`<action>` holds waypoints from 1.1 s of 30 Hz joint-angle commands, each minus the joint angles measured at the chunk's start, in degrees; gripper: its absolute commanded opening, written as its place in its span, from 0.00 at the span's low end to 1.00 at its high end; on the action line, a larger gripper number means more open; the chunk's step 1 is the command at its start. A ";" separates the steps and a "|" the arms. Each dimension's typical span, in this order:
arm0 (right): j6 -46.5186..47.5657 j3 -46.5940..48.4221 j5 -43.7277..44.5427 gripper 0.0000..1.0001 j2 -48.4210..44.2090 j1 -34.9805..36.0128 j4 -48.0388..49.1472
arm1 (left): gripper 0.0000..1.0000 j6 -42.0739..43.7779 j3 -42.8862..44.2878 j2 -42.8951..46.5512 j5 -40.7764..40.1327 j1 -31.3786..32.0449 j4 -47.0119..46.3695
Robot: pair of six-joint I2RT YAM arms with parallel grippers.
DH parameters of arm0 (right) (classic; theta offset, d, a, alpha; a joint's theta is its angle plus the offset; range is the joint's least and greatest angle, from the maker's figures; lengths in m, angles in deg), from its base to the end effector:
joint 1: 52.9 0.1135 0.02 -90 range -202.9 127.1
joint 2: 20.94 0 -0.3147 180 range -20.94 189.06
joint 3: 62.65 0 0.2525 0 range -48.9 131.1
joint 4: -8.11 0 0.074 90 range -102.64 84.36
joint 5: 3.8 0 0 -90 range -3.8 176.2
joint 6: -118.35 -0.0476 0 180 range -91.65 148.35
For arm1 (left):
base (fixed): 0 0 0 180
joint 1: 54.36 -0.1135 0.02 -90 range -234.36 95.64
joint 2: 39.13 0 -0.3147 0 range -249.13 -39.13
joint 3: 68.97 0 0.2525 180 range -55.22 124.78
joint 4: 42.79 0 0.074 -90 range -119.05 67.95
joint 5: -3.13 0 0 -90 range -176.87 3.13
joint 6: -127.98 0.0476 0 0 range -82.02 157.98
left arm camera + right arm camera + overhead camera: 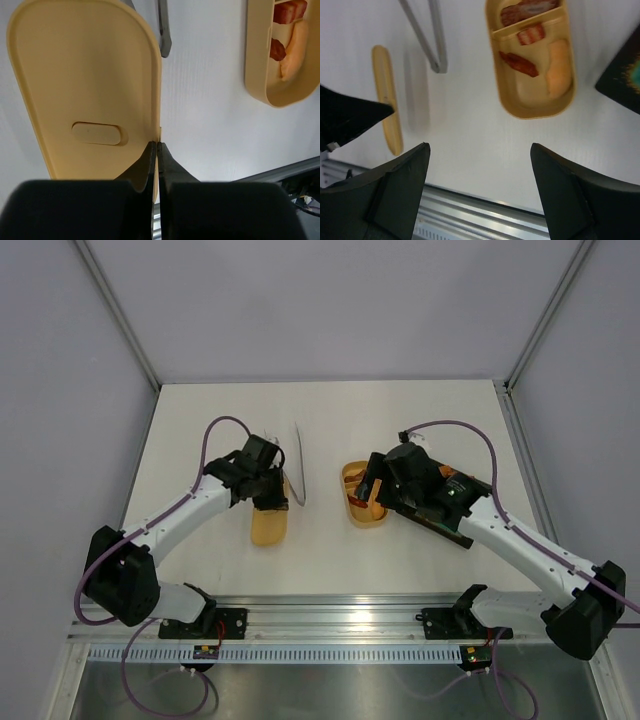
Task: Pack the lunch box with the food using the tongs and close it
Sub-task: Pick up the box lid from the center of the board.
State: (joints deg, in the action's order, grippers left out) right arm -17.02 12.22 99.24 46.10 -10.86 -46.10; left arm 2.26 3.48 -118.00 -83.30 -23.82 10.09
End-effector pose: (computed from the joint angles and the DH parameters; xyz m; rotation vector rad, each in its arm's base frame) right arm 0.1783 0.1463 0.3505 0.1795 2.3970 0.4655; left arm 0.2329 -0.1409 0.2896 -0.0985 2.6852 -0.4732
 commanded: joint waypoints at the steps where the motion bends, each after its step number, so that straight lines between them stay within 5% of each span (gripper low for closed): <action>1: 0.98 -1.69 -14.32 0.88 1.76 0.14 12.23 | 0.00 -2.76 0.36 2.14 3.89 0.66 -3.53; 8: -1.39 -3.03 -19.90 0.83 14.49 9.27 28.85 | 0.00 -6.02 1.59 1.96 4.87 1.53 -4.42; 23: -1.92 1.89 -17.87 0.72 28.58 14.91 36.42 | 0.00 -7.34 3.18 2.84 3.37 2.06 -2.66; 31: -6.49 -1.88 -15.68 0.35 27.53 14.91 43.19 | 0.00 -7.60 2.39 3.99 2.67 2.06 -2.31; 33: -7.89 -3.63 -14.45 0.19 26.30 14.82 44.07 | 0.00 -7.60 2.47 4.34 2.67 2.15 -2.31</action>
State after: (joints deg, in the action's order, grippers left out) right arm -21.91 10.65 81.82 75.19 3.59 -7.11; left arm -4.59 4.04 -116.12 -80.57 -22.00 8.97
